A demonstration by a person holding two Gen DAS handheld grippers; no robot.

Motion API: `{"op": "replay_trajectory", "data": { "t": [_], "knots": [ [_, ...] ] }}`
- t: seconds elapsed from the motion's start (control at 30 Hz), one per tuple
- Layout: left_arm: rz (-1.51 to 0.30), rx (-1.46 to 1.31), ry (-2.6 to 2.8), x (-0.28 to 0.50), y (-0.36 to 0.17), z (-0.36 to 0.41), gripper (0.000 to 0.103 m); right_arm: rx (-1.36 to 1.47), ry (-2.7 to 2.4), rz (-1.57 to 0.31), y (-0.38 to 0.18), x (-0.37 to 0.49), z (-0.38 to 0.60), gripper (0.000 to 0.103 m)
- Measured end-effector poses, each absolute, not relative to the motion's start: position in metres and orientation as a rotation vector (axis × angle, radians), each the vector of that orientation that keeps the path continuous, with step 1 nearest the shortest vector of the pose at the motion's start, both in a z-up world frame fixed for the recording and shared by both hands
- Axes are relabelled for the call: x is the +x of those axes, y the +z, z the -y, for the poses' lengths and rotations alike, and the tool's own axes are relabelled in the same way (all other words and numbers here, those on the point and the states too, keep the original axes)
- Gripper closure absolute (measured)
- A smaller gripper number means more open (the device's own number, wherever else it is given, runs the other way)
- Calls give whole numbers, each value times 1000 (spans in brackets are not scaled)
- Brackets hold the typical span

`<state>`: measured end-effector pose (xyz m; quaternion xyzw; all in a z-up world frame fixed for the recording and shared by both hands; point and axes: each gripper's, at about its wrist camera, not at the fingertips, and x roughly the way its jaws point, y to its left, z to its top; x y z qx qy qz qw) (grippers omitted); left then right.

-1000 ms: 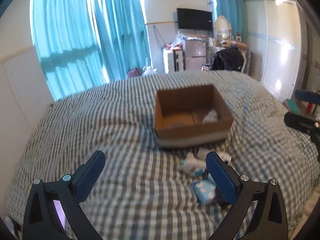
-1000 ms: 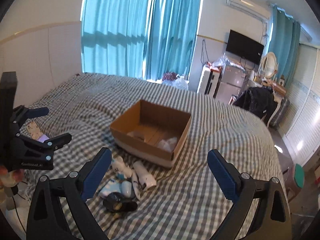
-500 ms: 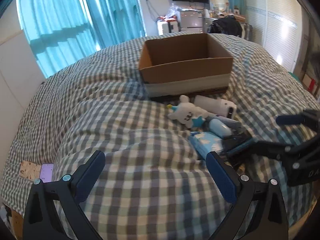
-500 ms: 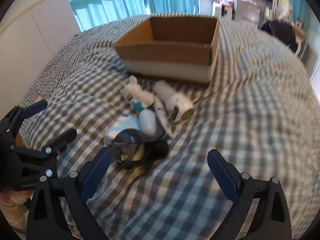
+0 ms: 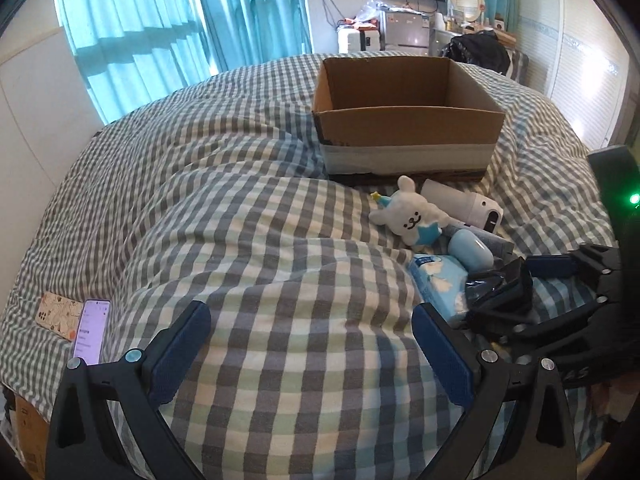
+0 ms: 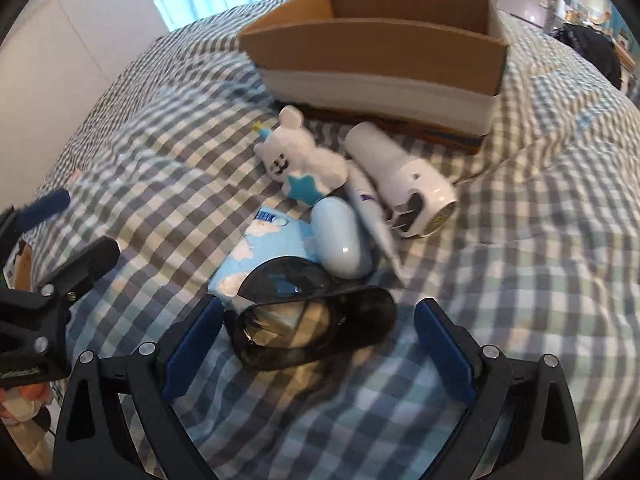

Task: Organize objects
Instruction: 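Grasp the black sunglasses with the right tool, then grasp the blue Vinda tissue pack with the left tool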

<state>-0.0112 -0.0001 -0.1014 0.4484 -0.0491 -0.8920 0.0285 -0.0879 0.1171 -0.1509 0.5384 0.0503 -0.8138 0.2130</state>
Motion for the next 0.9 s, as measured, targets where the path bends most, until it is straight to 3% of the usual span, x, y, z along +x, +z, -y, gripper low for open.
{"op": "replay_trajectory", "data": {
  "t": [0.07, 0.5, 0.73, 0.9],
  "knots": [
    [153, 1387, -2755, -12, -102, -2, 0, 1460, -2254, -133, -148, -84, -115, 18],
    [238, 1466, -2783, -26, -114, -42, 0, 1274, -2543, -290, -89, -73, -160, 19],
    [364, 1527, -2824, -33, -131, -85, 0, 1253, -2557, -184, -79, -72, -188, 19],
    [254, 1650, -2810, -51, -148, -95, 0, 1250, -2558, -169, -78, -70, -196, 19]
  ]
}}
